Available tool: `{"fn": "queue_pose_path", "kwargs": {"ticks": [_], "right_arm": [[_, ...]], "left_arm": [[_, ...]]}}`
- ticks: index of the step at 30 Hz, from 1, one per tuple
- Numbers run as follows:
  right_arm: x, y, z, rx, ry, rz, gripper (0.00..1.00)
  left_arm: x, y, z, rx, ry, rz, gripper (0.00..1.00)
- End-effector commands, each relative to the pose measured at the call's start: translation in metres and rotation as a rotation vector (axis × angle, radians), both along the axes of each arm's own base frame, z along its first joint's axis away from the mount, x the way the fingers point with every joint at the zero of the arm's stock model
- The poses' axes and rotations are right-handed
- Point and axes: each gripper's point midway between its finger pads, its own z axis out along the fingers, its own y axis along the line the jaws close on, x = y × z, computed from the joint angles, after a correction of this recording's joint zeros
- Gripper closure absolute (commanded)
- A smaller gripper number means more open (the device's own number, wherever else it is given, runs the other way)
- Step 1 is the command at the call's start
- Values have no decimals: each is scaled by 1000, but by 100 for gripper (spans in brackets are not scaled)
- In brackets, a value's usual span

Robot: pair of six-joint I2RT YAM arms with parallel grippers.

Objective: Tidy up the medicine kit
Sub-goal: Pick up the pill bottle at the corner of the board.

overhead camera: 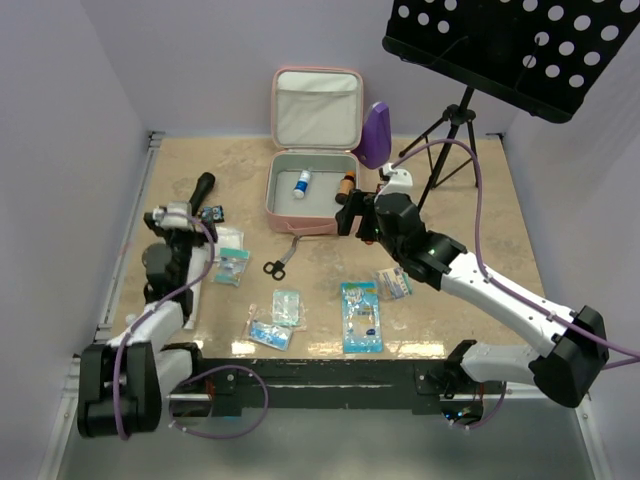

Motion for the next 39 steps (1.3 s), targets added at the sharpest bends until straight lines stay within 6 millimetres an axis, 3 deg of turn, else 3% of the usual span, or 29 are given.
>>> {"fn": "queue_pose_path", "kwargs": {"ticks": [1, 2, 3, 7, 9, 10, 12, 17, 20, 24, 26, 30, 33, 36, 39], "right_arm": [[-1, -1, 32, 78, -86, -8, 11], [-3, -1, 32, 89, -91, 4, 11], [-6, 1, 30, 92, -93, 20, 11], [-14, -2, 21, 79, -102, 47, 11], [-16, -4, 17, 73, -108, 57, 11], [-17, -4, 16, 73, -112, 65, 11], [-20, -4, 14, 77, -123, 84, 11], [-29, 0, 18, 90, -142, 142, 10], [-32, -2, 18, 83, -153, 155, 10], [-32, 2, 13, 105, -176, 172, 10], [-31, 9, 9, 113, -154, 188, 10], [-29, 14, 9, 113, -147, 201, 10], [-23, 12, 7, 84, -155, 175, 10], [-12, 15, -5, 38, -116, 151, 10], [-5, 22, -9, 28, -91, 147, 10]], "left_arm": [[20, 31, 43, 41, 300, 76, 0], [16, 39, 37, 38, 432, 97, 0], [-2, 49, 27, 9, 569, 120, 0], [-66, 78, 66, -92, 672, 165, 0], [-98, 79, 71, -84, 728, 229, 0], [-108, 79, 73, -86, 740, 255, 0], [-127, 96, 100, -63, 717, 386, 0], [-136, 100, 130, -63, 793, 400, 0], [-141, 113, 126, -50, 902, 401, 0], [-122, 116, 144, -207, 846, 388, 0], [-103, 104, 126, -328, 851, 322, 1], [-107, 128, 38, -354, 1027, 432, 0], [-111, 135, 16, -308, 1008, 467, 0], [-111, 138, 10, -361, 957, 542, 0], [-115, 146, -11, -419, 1002, 636, 0]]}}
